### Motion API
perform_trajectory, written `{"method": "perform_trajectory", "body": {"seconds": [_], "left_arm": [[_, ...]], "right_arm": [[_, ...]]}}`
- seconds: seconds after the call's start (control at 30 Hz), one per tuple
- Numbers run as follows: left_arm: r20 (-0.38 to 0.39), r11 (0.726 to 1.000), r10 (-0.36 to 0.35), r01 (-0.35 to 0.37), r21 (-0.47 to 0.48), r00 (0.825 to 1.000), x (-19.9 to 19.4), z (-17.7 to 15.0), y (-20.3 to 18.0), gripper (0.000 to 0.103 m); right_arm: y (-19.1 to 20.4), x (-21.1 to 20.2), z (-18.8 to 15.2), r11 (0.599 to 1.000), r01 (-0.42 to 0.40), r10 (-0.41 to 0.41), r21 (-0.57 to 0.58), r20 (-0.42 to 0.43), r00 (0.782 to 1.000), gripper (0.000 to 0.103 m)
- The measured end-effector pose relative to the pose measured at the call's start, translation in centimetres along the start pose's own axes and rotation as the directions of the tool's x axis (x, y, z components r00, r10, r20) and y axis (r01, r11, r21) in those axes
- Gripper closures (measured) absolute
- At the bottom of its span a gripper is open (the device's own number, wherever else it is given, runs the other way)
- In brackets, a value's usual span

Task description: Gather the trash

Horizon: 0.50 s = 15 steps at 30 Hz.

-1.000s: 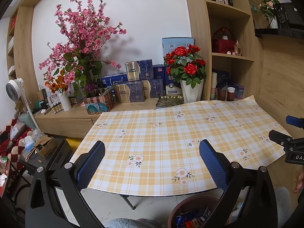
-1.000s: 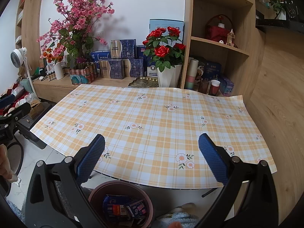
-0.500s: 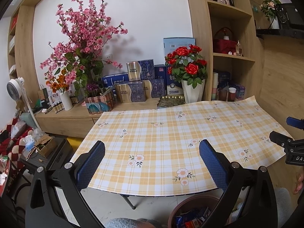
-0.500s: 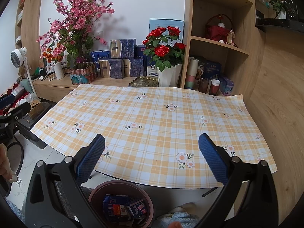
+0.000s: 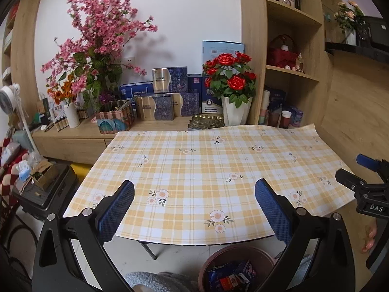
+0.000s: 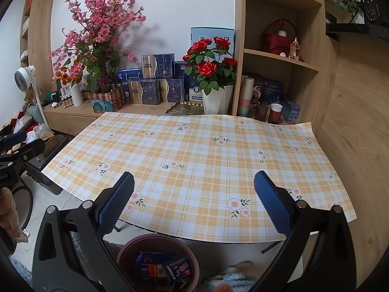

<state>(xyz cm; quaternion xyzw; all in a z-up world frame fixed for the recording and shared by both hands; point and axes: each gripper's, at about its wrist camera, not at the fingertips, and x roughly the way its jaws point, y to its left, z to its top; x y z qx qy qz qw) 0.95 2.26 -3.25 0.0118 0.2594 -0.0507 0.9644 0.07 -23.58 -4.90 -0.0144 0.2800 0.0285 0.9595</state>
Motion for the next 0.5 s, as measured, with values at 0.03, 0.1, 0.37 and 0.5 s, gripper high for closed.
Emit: {"method": "perform_trajectory", "body": {"seconds": [0.03, 0.1, 0.37, 0.5], "left_arm": [[-0.002, 1.000, 0.001, -0.001, -0.007, 1.000, 0.11, -0.02, 0.15, 0.006], [-0.010, 1.000, 0.016, -0.016, -0.013, 1.000, 0.50, 0.06, 0.25, 0.006], [-0.023, 0.998, 0.064, -0.064, 0.004, 0.998, 0.91, 0.11, 0.08, 0.006], [-0.004, 0.997, 0.082, -0.081, 0.018, 0.997, 0.76, 0.21, -0.11, 0.006]], "right_arm": [[-0.07, -0.04, 0.06, 1.000, -0.001, 0.001, 0.003, 0.001, 1.000, 0.006], [-0.20, -0.02, 0.10, 1.000, -0.003, 0.003, 0.009, 0.001, 1.000, 0.006], [-0.23, -0.02, 0.09, 1.000, -0.006, 0.006, 0.017, -0.002, 1.000, 0.006], [-0.26, 0.01, 0.12, 1.000, -0.003, 0.003, 0.014, -0.001, 1.000, 0.006]]}}
